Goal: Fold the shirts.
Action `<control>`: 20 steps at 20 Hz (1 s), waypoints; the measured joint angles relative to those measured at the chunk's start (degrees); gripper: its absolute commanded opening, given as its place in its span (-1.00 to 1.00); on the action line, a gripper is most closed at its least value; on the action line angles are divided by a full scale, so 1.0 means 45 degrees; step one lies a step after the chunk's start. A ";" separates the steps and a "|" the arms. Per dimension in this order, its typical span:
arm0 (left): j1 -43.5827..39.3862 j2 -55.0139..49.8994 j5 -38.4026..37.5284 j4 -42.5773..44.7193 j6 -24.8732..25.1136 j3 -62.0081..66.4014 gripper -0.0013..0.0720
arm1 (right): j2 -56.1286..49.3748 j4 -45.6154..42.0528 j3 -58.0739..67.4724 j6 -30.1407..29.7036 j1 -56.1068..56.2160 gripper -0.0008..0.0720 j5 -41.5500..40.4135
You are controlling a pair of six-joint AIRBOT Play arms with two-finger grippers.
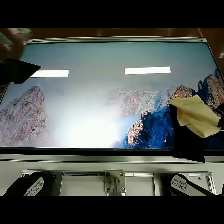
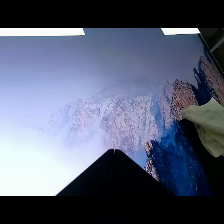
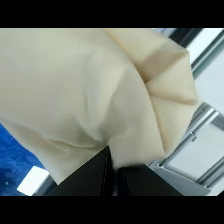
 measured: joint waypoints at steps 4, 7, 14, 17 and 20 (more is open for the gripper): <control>0.0000 0.0000 -0.0248 0.0000 0.0131 0.0005 -0.86 | 0.0748 -0.0782 -0.2458 0.0680 0.0005 -0.78 0.0636; 0.0000 0.0005 -0.0306 0.0000 0.0175 0.0005 -0.86 | 0.0976 -0.1151 -0.3769 0.1112 0.0005 0.58 0.0933; 0.0000 -0.0165 -0.0345 0.0000 0.0223 0.0005 -0.86 | 0.1107 -0.1282 -0.4017 0.0311 0.0000 0.69 0.0112; -0.0053 -0.0738 -0.0311 0.0277 0.0301 0.0005 -0.86 | 0.1117 -0.0947 -0.2079 -0.0811 0.0029 0.69 -0.0981; -0.0651 -0.1982 0.0243 0.2001 0.0423 0.0015 -0.87 | 0.1117 0.1491 0.0350 -0.1423 0.0243 0.69 -0.3789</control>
